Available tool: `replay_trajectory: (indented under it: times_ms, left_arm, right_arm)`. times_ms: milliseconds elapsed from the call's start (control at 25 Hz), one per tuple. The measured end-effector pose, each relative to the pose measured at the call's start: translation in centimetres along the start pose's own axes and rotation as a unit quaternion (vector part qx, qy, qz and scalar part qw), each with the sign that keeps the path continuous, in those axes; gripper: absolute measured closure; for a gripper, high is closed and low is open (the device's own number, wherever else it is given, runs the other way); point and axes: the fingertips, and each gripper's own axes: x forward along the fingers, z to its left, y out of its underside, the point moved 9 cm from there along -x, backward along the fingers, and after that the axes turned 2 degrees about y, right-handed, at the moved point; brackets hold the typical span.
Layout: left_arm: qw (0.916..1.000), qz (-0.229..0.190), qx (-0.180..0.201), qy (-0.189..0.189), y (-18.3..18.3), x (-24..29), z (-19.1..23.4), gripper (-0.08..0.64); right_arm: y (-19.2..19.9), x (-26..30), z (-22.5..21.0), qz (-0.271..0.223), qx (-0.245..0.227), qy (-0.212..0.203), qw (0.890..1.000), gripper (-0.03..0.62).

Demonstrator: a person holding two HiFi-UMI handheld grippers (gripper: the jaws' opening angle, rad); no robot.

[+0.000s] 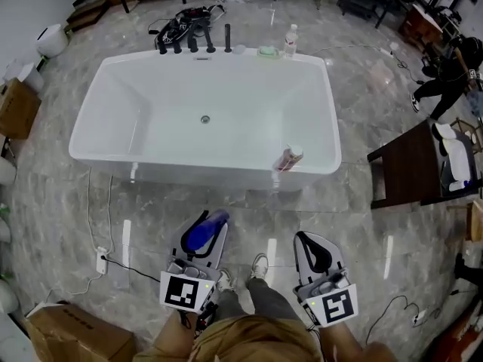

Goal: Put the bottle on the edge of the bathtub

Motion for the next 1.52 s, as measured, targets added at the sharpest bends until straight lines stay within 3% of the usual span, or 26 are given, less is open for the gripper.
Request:
replay_trajectory:
  times_ms: [720, 1520]
  left_arm:
    - [0.9989, 0.046, -0.004, -0.001, 8.4, 11.8, 2.6, 0.4]
    - [0.9982, 0.057, 0.003, 0.016, 16.4, 20.2, 5.2, 0.4]
  right_arm:
    - [9.0, 5.6, -4.7, 0.043, 0.026, -0.025, 0.998, 0.588]
    - [14.1, 9.3, -5.2, 0.056, 0.029, -0.023, 0.998, 0.588]
